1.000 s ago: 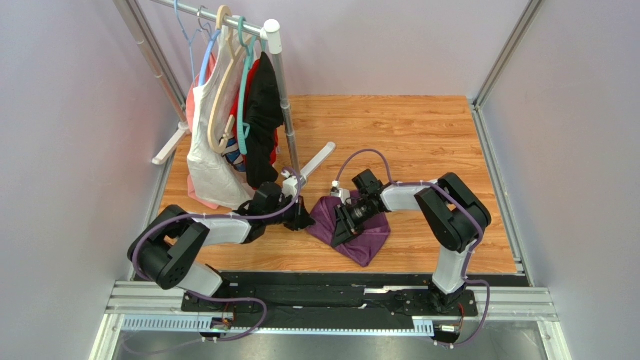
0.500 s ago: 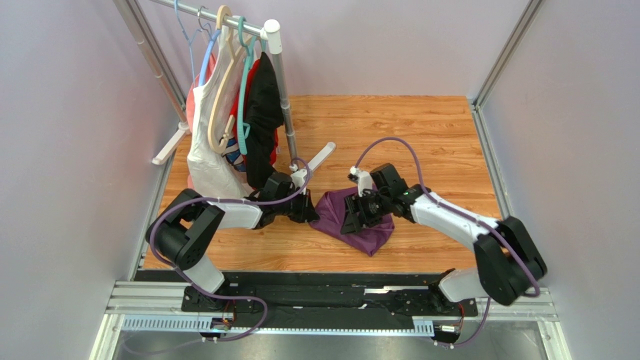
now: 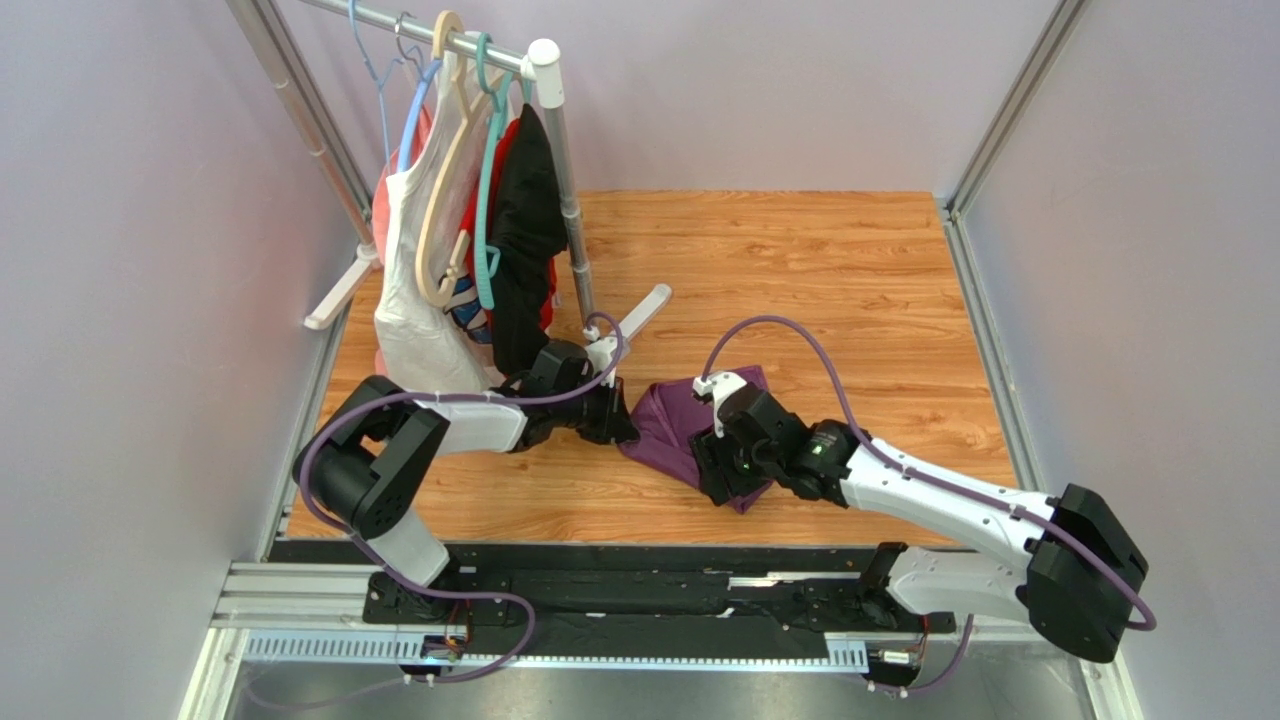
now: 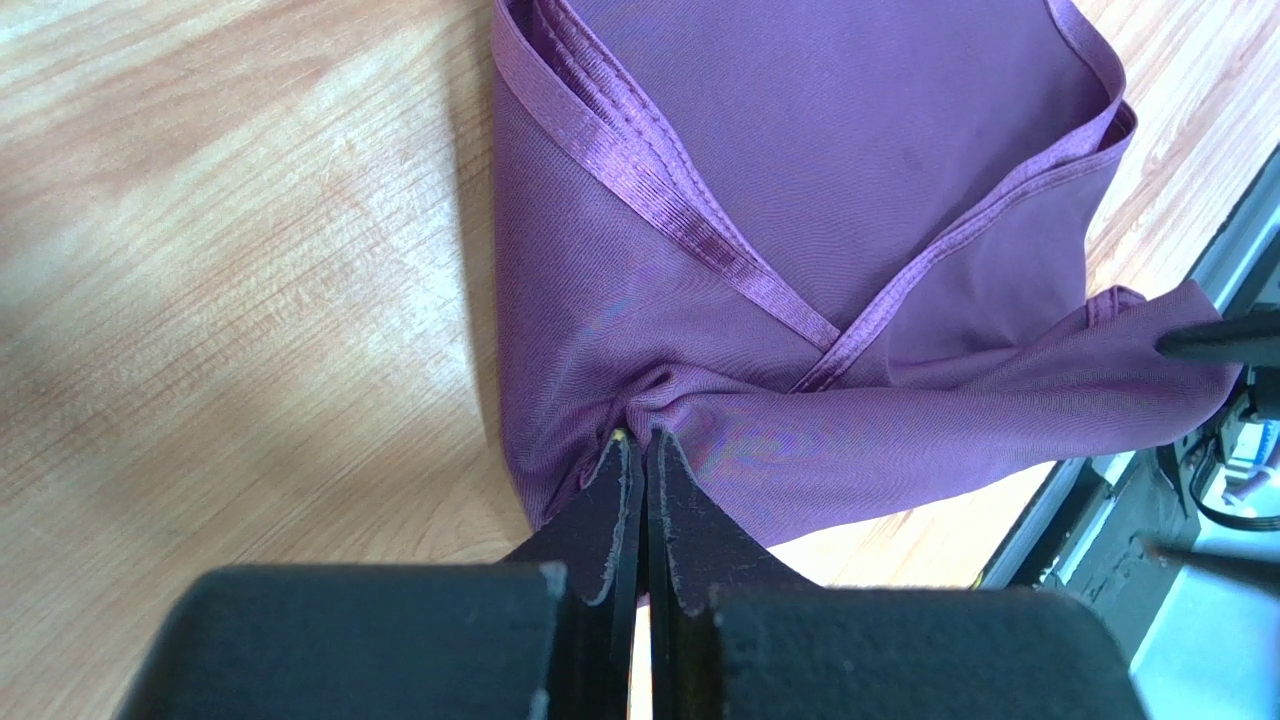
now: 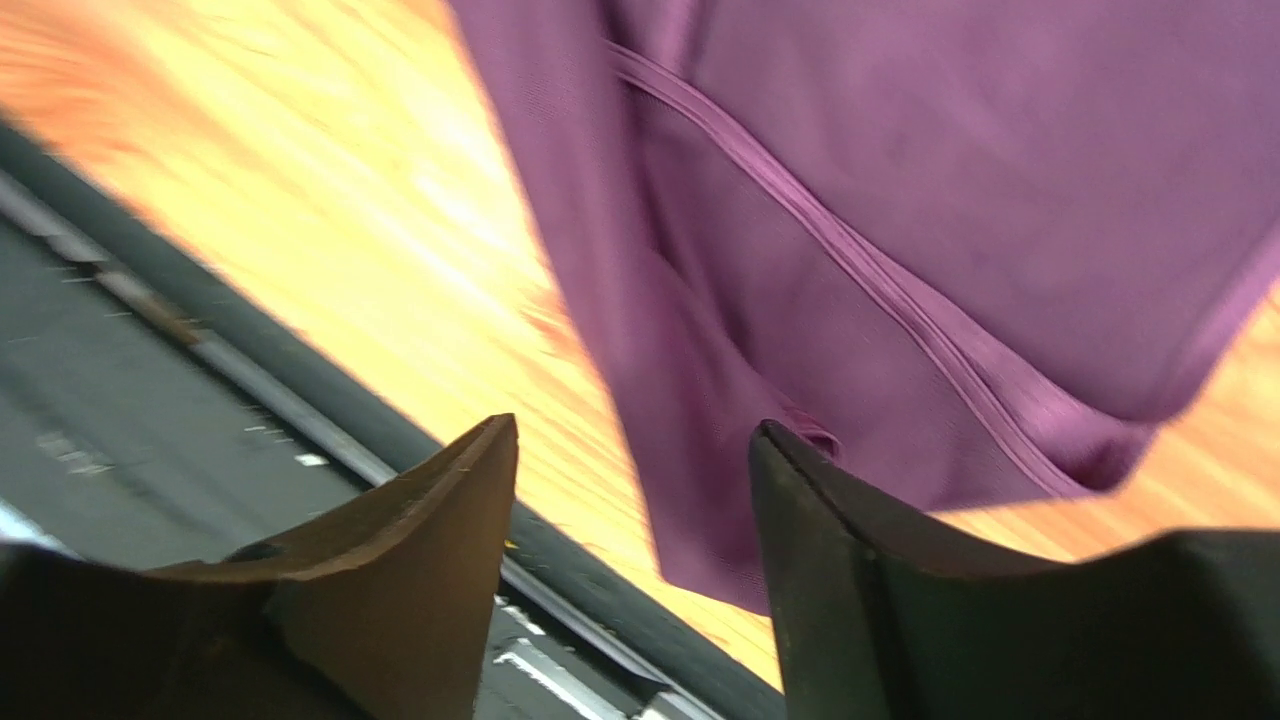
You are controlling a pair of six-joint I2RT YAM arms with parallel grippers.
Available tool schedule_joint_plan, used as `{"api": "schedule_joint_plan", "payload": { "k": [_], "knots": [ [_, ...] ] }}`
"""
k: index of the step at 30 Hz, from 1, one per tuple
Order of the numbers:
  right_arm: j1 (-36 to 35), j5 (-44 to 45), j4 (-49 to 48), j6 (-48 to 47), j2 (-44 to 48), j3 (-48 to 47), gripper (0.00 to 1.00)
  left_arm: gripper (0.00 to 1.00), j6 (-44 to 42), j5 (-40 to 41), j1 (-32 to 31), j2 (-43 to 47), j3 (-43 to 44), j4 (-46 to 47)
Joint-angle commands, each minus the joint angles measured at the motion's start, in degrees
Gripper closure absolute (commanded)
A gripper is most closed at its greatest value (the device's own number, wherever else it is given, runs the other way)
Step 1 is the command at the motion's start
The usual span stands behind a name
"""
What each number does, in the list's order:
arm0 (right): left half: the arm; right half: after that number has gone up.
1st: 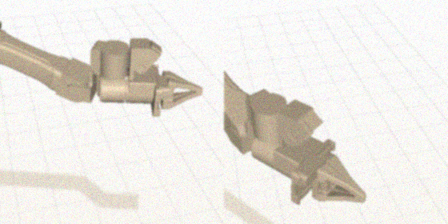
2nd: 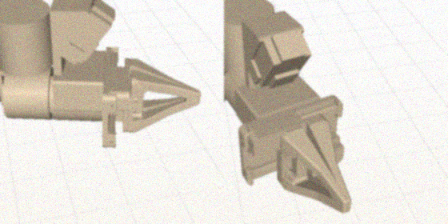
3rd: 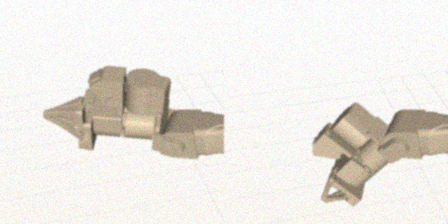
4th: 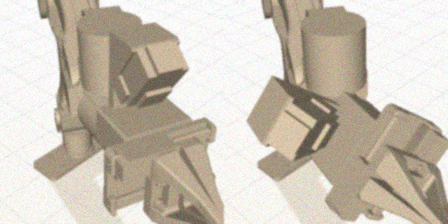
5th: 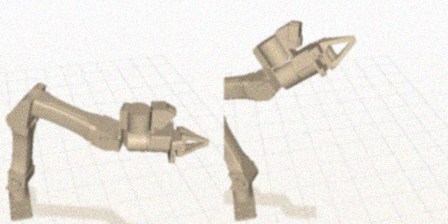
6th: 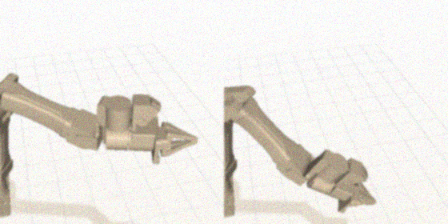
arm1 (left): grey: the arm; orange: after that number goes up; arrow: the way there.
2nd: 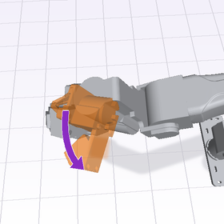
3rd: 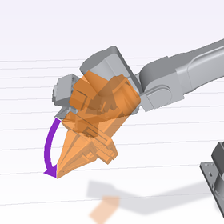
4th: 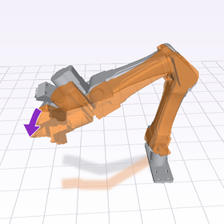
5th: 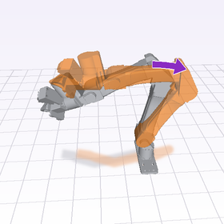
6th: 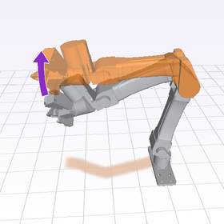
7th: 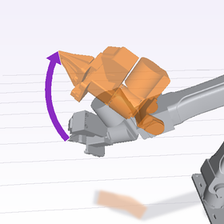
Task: Fold the napkin, place the utensils inside, and roll it up
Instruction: Roll the napkin with the utensil
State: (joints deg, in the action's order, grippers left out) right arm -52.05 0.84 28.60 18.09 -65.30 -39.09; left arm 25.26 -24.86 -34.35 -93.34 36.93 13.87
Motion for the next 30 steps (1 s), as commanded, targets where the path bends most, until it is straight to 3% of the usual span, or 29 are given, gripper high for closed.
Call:
{"api": "schedule_joint_plan", "payload": {
  "k": [1, 5, 9, 15, 25, 30],
  "knots": [
    [-1.29, 6.8, 1.02, 2.57, -1.23, 0.42, 0.42, 1.0, -1.96, -0.01, 0.25, -0.26, 0.95, -3.14],
    [-2.35, 7.86, 1.02, 3.62, -3.34, 1.03, 0.44, 1.0, -2.05, 0.08, 0.25, 0.18, 0.95, -3.5],
    [-2.7, 8.21, 2.77, 5.46, -4.66, 0.42, 0.65, 1.0, -2.32, 0.34, 0.25, 0.53, 0.95, -4.2],
    [-2.7, 4.09, 5.85, 11.26, -5.72, 0.59, 0.82, 1.0, -2.49, 1.13, 0.25, 1.49, 0.78, -5.17],
    [-2.18, 1.97, 4.89, 21.37, -5.97, 6.74, 0.85, 1.0, -3.81, 1.22, 0.25, 0.18, 3.41, -7.27],
    [-2.18, 2.49, 3.04, 23.31, -9.23, 8.5, 0.78, 1.0, -4.95, 1.4, 0.25, -0.53, 4.21, -8.59]
  ]
}}
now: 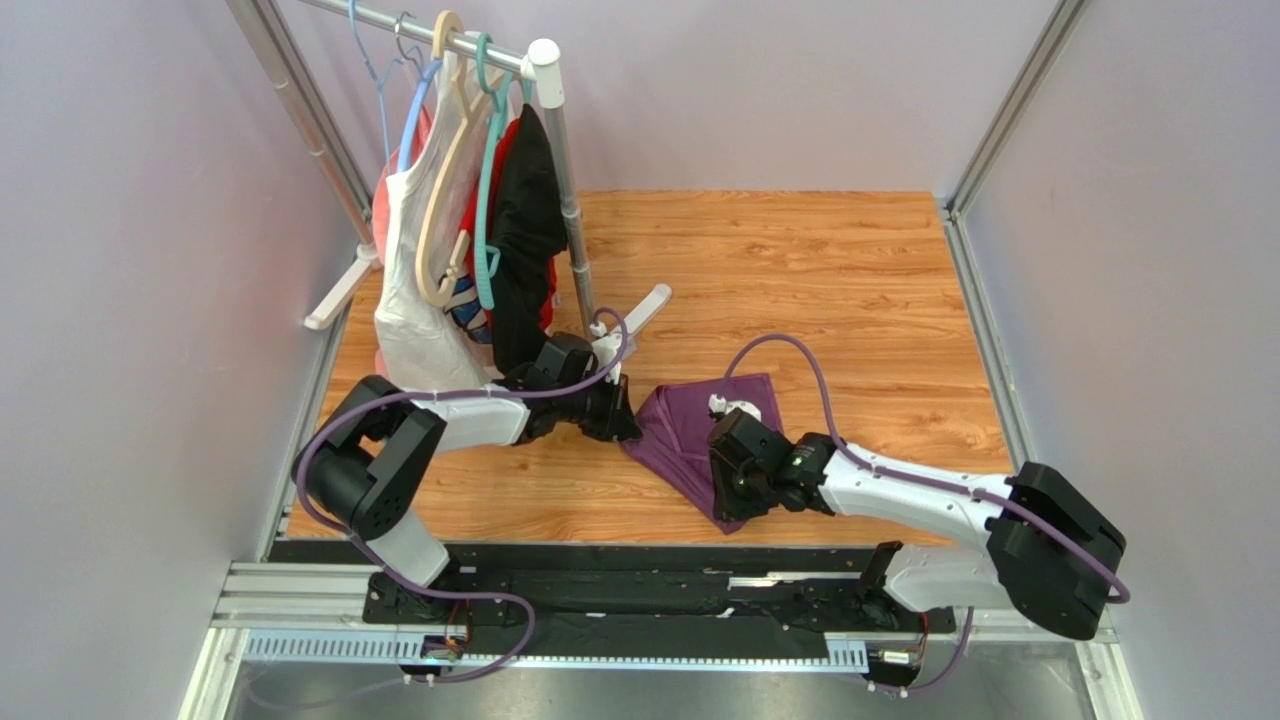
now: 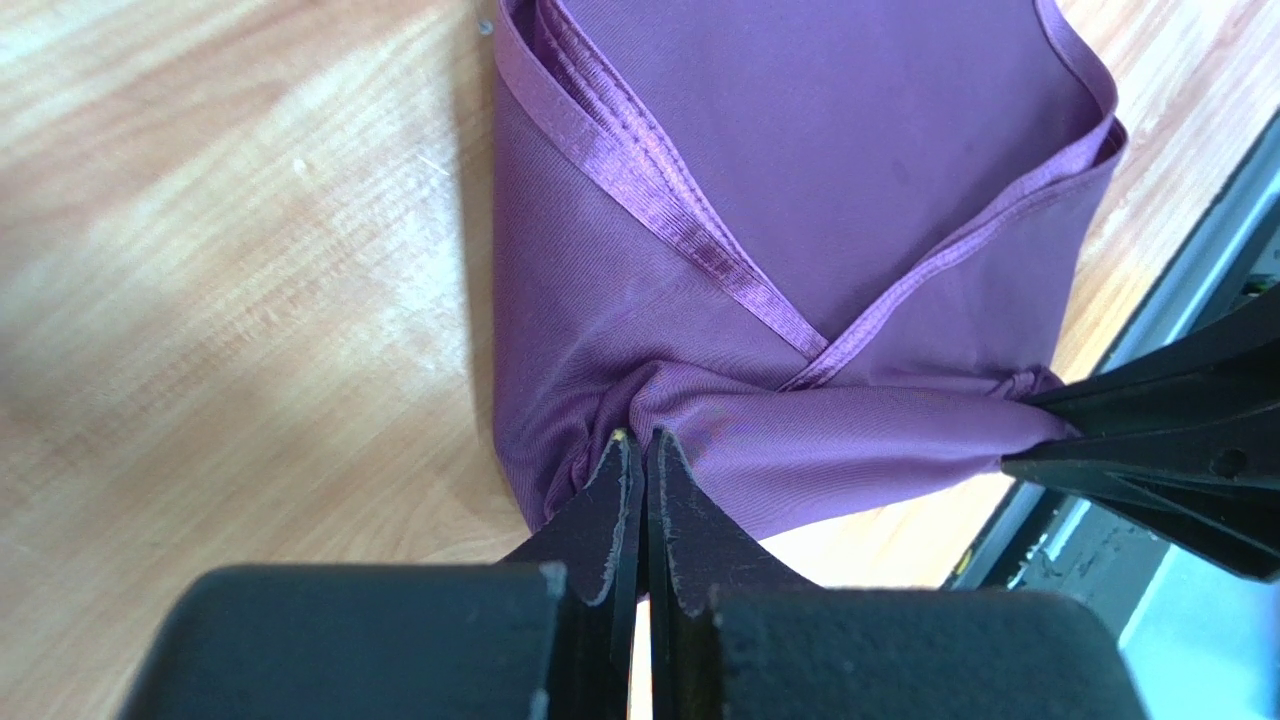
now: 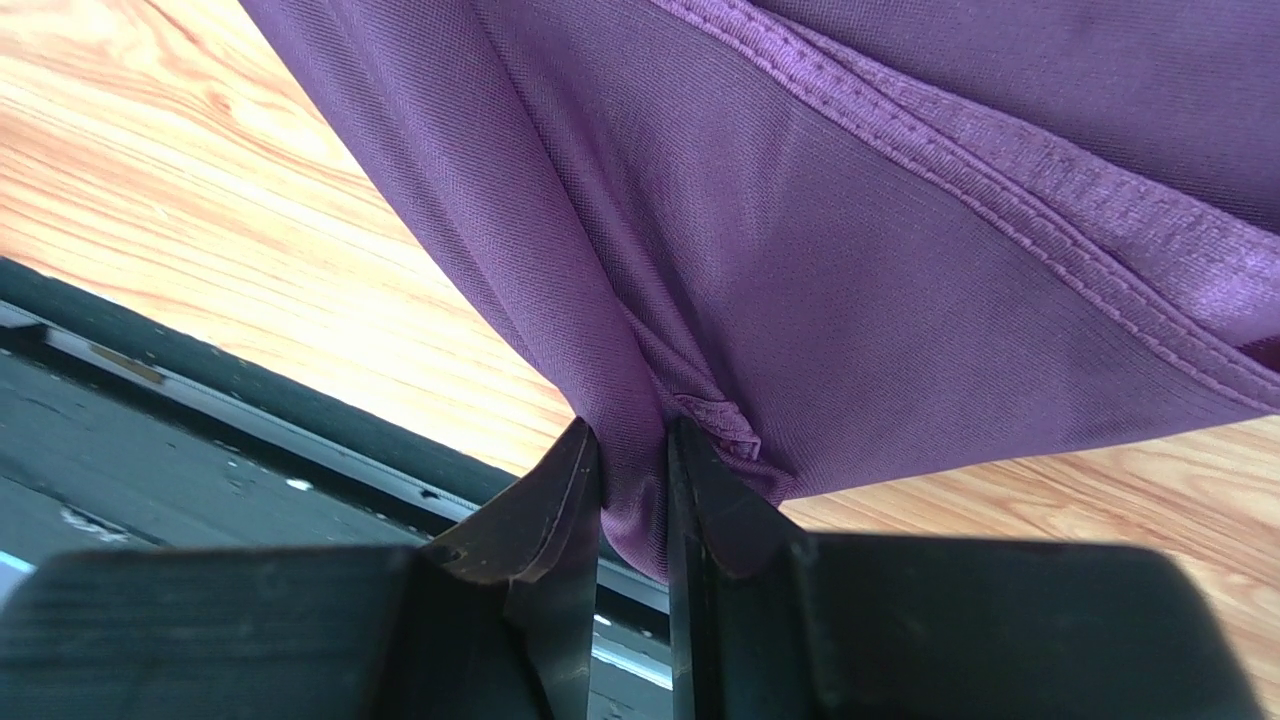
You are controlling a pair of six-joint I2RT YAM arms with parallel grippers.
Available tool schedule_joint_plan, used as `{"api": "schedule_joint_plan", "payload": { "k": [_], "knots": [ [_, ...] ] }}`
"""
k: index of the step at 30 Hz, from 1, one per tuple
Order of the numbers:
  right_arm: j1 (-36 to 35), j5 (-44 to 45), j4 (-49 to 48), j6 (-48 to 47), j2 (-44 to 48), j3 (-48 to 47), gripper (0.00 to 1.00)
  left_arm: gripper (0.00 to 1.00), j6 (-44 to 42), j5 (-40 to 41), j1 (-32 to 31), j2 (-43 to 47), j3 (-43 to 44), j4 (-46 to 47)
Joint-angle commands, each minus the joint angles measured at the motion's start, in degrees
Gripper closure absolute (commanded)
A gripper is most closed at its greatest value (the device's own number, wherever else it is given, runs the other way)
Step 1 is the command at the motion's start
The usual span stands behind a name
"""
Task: Fold the napkin, place the utensils inside, and roll it up
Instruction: Roll the napkin with the utensil
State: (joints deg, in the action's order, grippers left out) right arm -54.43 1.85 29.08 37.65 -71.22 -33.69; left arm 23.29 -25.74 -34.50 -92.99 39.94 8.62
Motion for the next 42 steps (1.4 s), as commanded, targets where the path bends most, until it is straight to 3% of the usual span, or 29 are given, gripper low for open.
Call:
{"api": "schedule_joint_plan", "payload": {
  "k": [1, 4, 8, 11, 16, 23, 25, 33, 42],
  "knots": [
    [0.21, 1.58, 2.73, 4.01, -3.31, 3.28, 0.78, 1.0, -3.25, 2.36, 0.4, -0.79, 1.45, -3.78],
    [0.21, 1.76, 3.87, 4.19, -2.26, 3.37, 0.74, 1.0, -3.69, 2.01, 0.4, -1.05, 2.07, -4.58],
    [0.21, 1.67, 6.51, 4.27, -0.24, 2.23, 0.56, 1.0, -5.27, 1.39, 0.4, -1.49, 2.77, -6.16],
    [0.03, 2.11, 9.49, 3.84, 2.83, 0.13, 0.48, 1.0, -6.06, 0.87, 0.4, -1.84, 3.21, -6.6],
    [-0.32, 6.15, 16.7, 0.95, 6.79, -8.56, 0.35, 1.0, -6.85, 0.34, 0.4, -2.9, 4.35, -8.0],
    [-6.89, 19.74, 17.77, -6.78, 0.74, -20.34, 0.32, 1.0, -7.38, -0.37, 0.4, -2.9, 5.32, -8.36],
    [-9.45, 20.04, 14.44, -9.6, -2.32, -21.67, 0.32, 1.0, -7.47, -0.28, 0.4, -2.9, 5.5, -8.45],
    [-15.61, 21.44, 1.53, -21.9, -14.29, -20.63, 0.31, 1.0, -7.82, -0.46, 0.4, -3.34, 5.94, -9.85],
    [-19.04, 26.89, -5.08, -25.08, -18.42, -18.78, 0.32, 1.0, -8.08, -0.54, 0.4, -3.16, 6.37, -10.47]
  ]
}}
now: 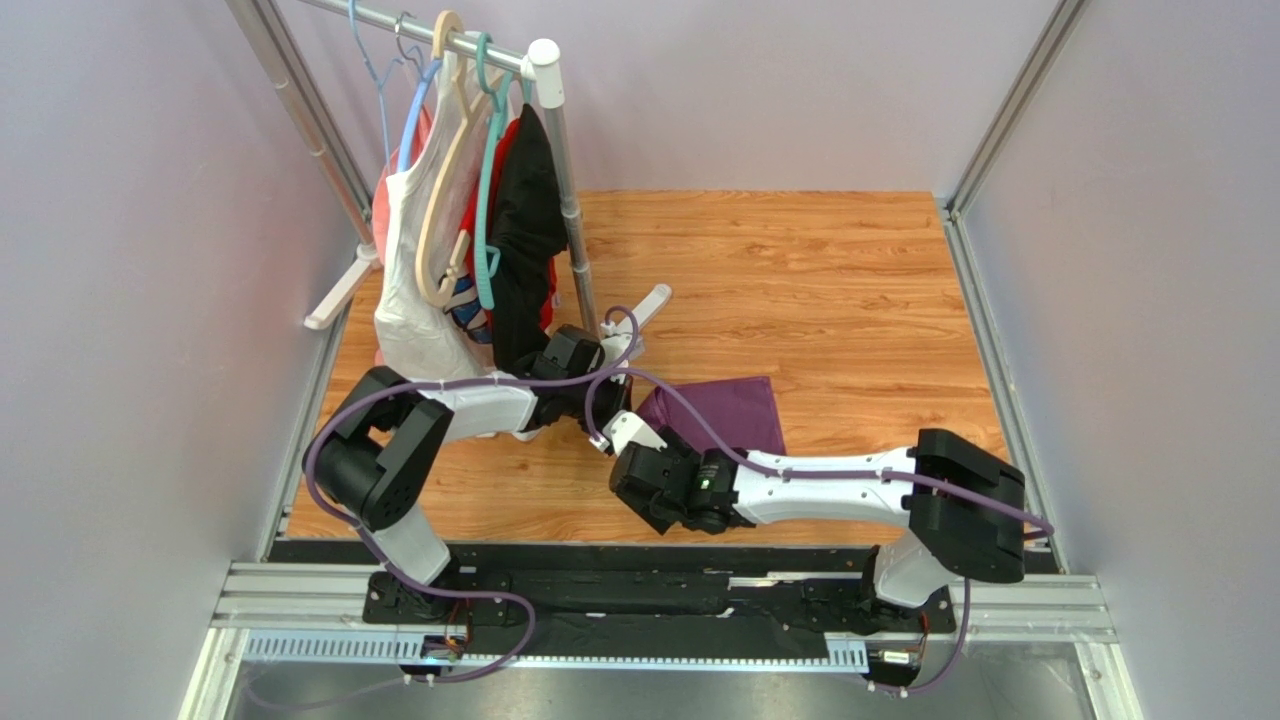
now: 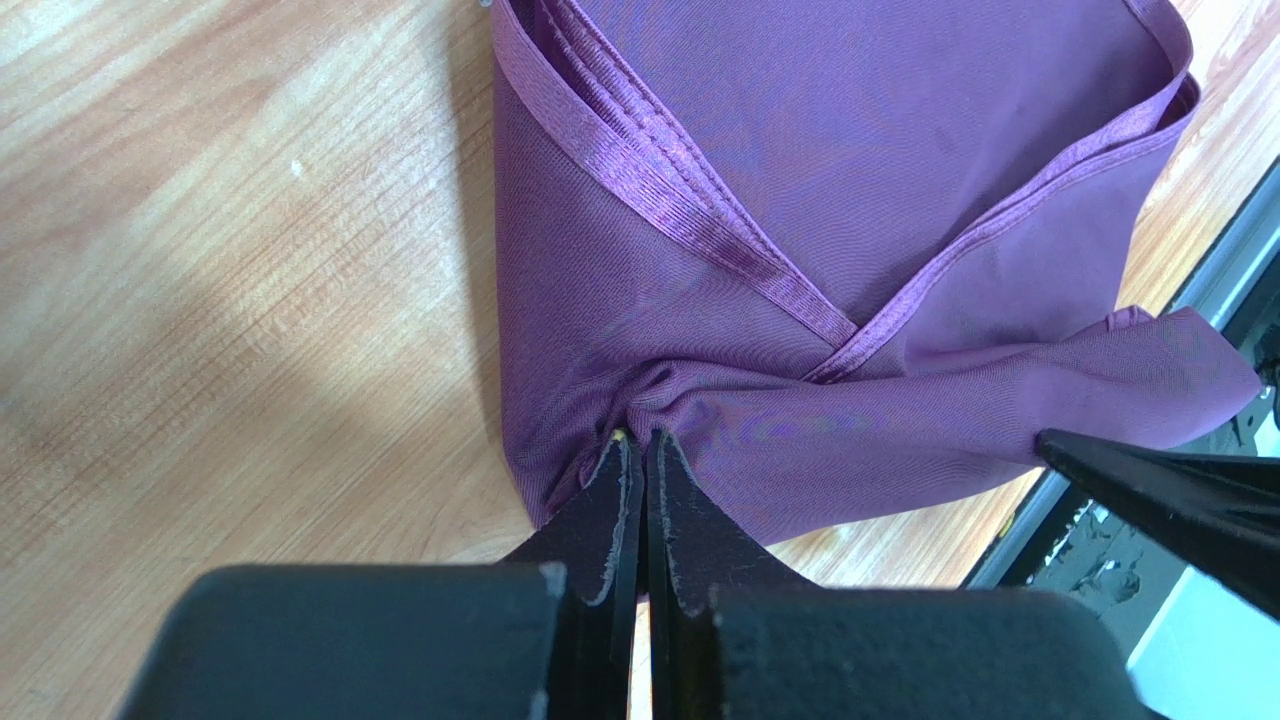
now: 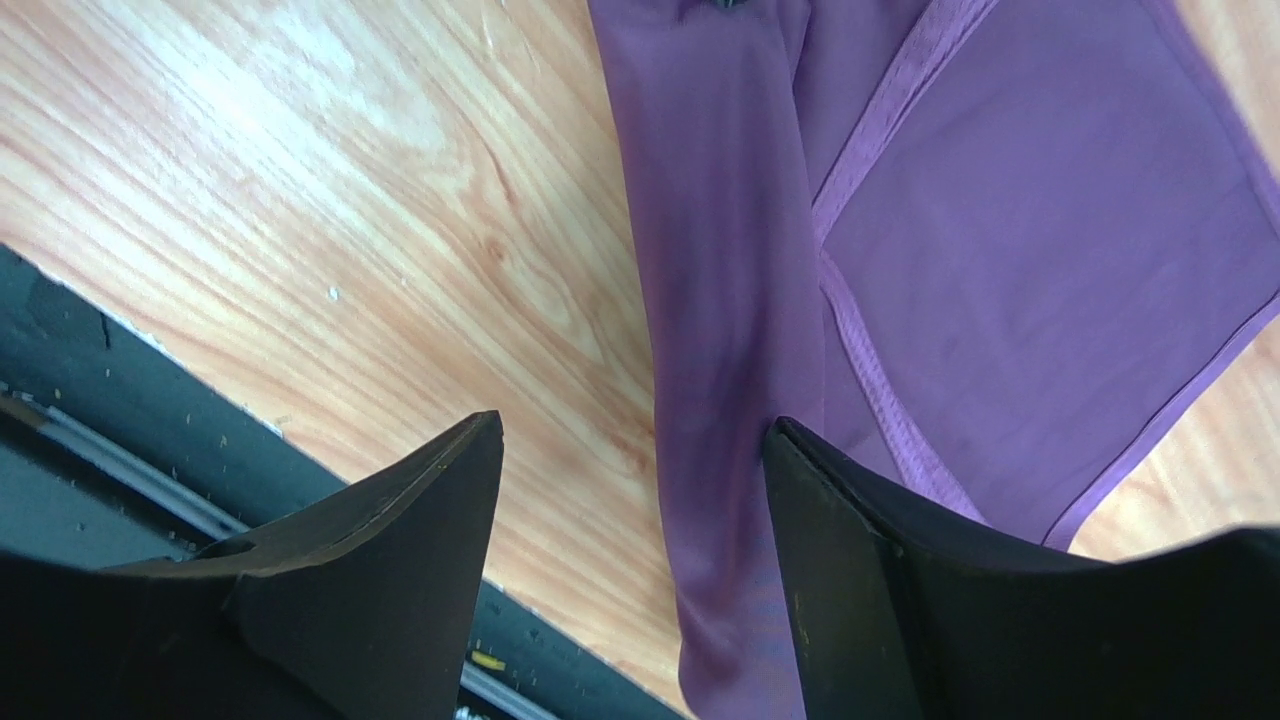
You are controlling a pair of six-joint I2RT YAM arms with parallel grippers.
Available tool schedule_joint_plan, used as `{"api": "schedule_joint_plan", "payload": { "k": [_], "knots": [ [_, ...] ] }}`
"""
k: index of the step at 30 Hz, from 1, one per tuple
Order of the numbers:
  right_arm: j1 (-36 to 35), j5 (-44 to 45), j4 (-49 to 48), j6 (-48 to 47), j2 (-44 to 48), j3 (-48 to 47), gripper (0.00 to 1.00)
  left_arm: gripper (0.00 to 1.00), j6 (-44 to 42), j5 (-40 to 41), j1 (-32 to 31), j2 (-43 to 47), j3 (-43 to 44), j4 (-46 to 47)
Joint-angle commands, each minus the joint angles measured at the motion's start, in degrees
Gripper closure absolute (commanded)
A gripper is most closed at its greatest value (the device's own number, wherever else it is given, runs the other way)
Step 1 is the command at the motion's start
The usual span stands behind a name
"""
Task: Fold the napkin, place the utensils inside, and roll it up
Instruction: Roll the napkin with the utensil
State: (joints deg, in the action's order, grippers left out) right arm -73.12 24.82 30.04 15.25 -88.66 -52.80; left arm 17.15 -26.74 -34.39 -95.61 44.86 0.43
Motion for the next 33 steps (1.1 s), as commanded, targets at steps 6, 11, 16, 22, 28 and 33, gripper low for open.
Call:
{"api": "schedule_joint_plan", "payload": {
  "k": [6, 11, 16, 22, 28, 33],
  "knots": [
    [0.26, 5.42, -5.78, -1.01, -3.53, 1.82, 0.32, 1.0, -2.2, 0.29, 0.29, -0.54, 1.63, -2.36],
    [1.67, 3.23, -6.93, 0.92, -3.36, 4.36, 0.33, 1.0, -2.38, -0.06, 0.29, -0.28, 1.46, -2.18],
    [3.77, -0.46, -7.89, 3.03, -3.36, 6.56, 0.46, 1.0, -1.77, -0.86, 0.29, 1.12, 0.76, -0.78],
    [6.76, -7.23, -10.7, 5.23, -2.92, 10.34, 0.69, 0.79, -0.01, 0.02, 0.29, 4.99, -1.0, 0.88],
    [9.13, -15.67, -14.57, 6.81, -1.87, 13.5, 0.91, 0.27, 3.24, 2.48, 0.38, 12.1, -5.48, 4.4],
    [11.77, -25.85, -19.4, 8.57, -0.55, 16.93, 1.0, 0.14, 4.12, 5.73, 0.29, 18.52, -10.75, 7.74]
  ]
}}
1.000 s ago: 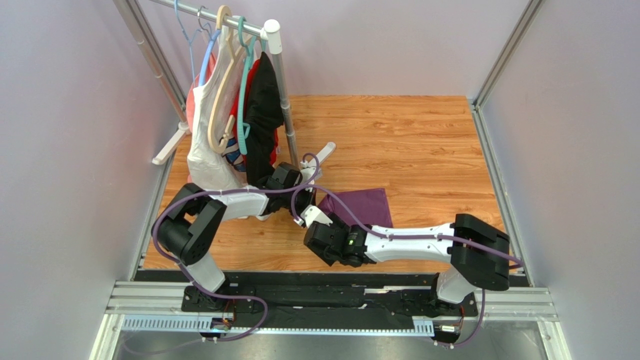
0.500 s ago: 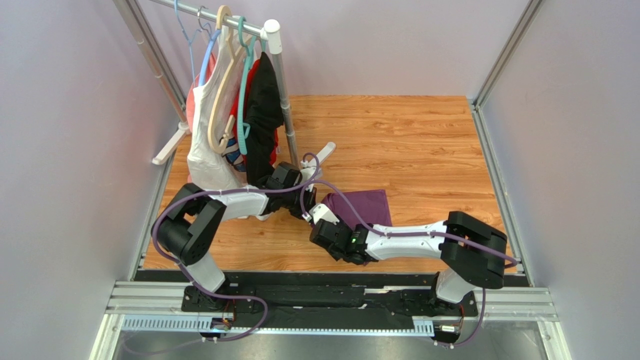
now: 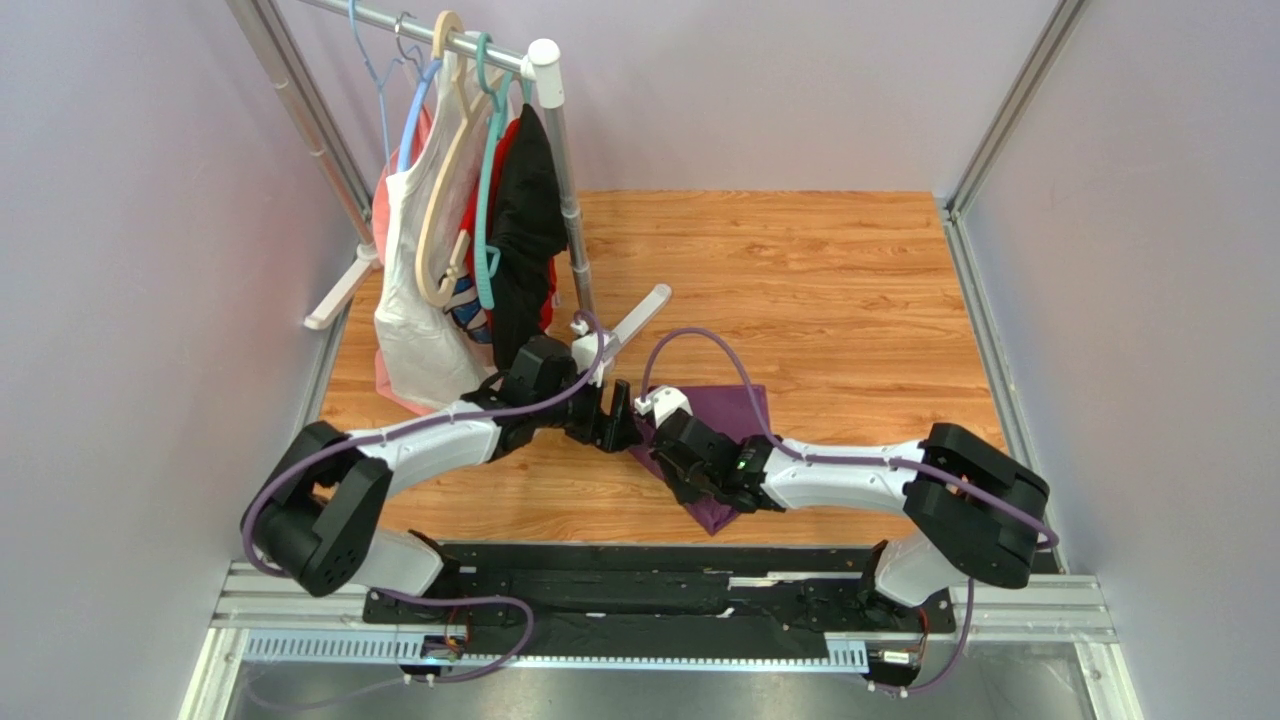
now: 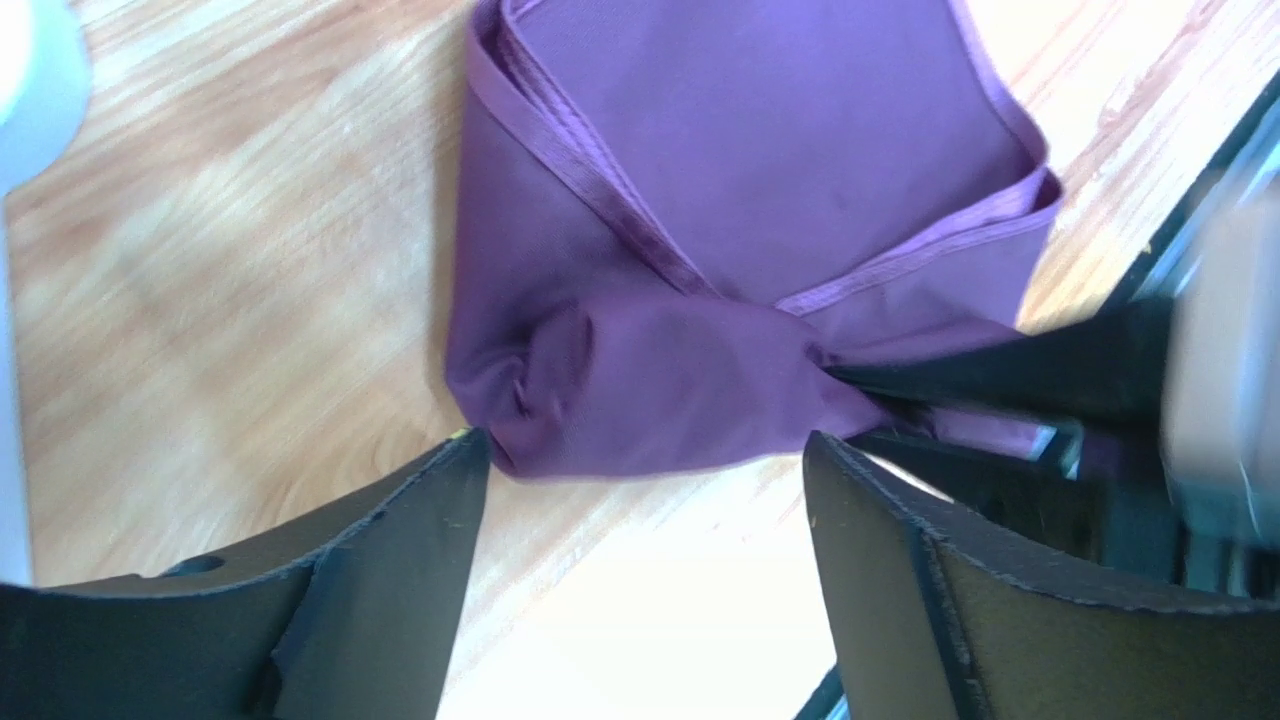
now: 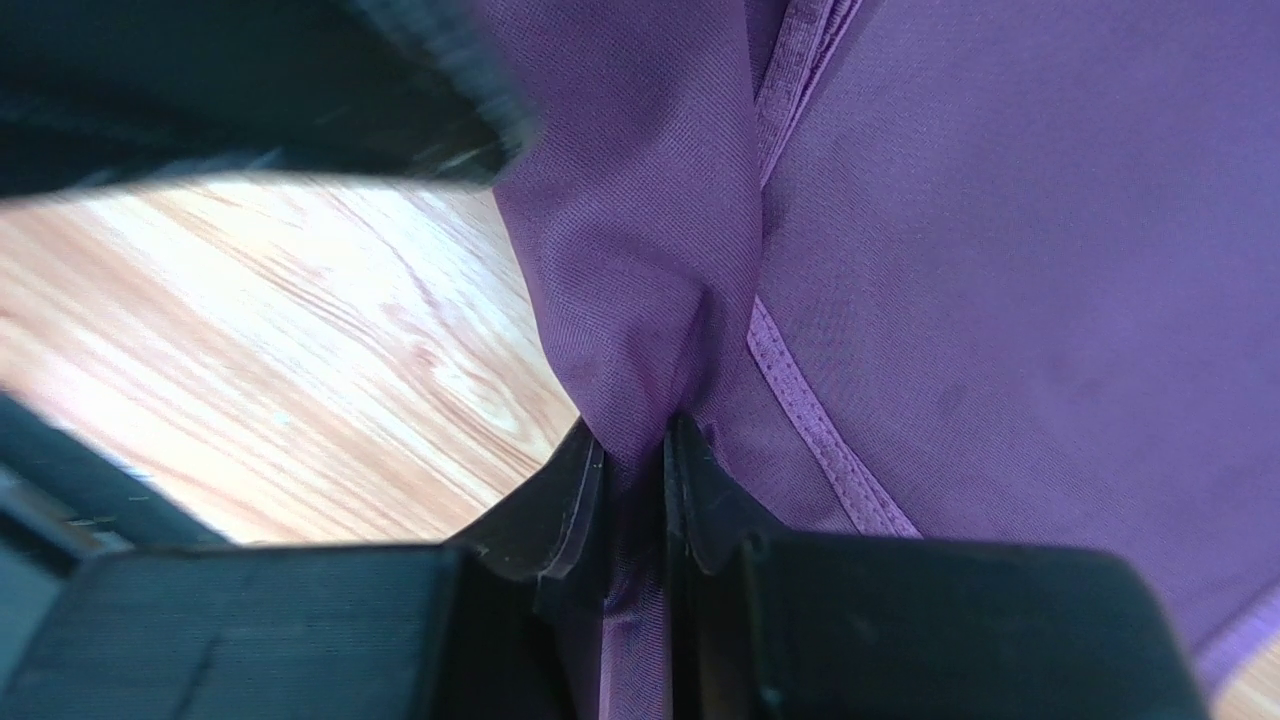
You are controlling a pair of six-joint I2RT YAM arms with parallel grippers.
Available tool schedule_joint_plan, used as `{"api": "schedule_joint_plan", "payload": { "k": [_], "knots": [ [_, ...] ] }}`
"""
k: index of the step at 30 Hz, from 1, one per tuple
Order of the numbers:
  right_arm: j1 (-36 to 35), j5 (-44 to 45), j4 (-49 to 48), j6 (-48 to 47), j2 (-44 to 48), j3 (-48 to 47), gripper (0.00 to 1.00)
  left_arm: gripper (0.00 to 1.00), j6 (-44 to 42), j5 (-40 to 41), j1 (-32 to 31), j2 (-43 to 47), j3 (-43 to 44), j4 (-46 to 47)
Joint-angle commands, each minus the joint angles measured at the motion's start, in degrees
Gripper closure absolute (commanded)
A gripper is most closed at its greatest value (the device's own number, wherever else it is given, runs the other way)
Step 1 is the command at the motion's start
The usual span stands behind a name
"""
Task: Fold the napkin, place the utensils inside, and roll it up
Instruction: Roll the napkin with the utensil
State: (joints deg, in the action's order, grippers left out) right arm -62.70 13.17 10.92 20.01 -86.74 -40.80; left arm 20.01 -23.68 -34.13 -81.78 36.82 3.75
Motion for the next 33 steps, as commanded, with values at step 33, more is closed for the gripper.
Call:
{"api": "schedule_joint_plan", "payload": {
  "k": [33],
  "knots": [
    [22.17, -51.31, -1.07, -1.99, -13.98, 0.37, 1.0, 0.49, 3.98, 7.25, 0.03, 6.29, -12.65, 14.71]
  ]
}}
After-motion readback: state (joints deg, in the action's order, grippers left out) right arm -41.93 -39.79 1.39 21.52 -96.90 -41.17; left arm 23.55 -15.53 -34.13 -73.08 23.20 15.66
